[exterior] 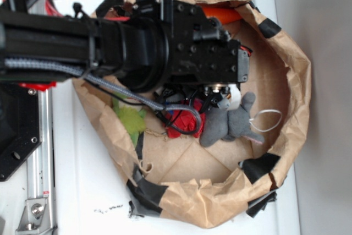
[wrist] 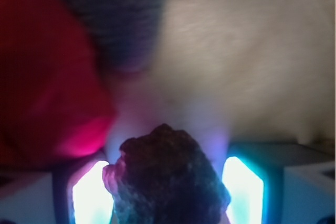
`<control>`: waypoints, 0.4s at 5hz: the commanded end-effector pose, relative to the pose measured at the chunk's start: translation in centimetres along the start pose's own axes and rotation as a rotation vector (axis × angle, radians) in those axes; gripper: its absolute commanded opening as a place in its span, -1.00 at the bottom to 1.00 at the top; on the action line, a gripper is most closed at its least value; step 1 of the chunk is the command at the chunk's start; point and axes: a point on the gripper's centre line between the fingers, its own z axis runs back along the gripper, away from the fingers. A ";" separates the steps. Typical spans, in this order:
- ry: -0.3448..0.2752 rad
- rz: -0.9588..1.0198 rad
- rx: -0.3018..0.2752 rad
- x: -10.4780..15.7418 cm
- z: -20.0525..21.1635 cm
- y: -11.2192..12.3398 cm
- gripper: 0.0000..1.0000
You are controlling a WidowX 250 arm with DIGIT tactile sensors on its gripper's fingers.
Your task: Grab the rock.
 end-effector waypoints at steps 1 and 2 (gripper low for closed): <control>-0.169 0.171 0.091 -0.2 11.7 1.2 -1.00; -0.184 0.399 0.071 -0.2 13.6 0.9 -1.00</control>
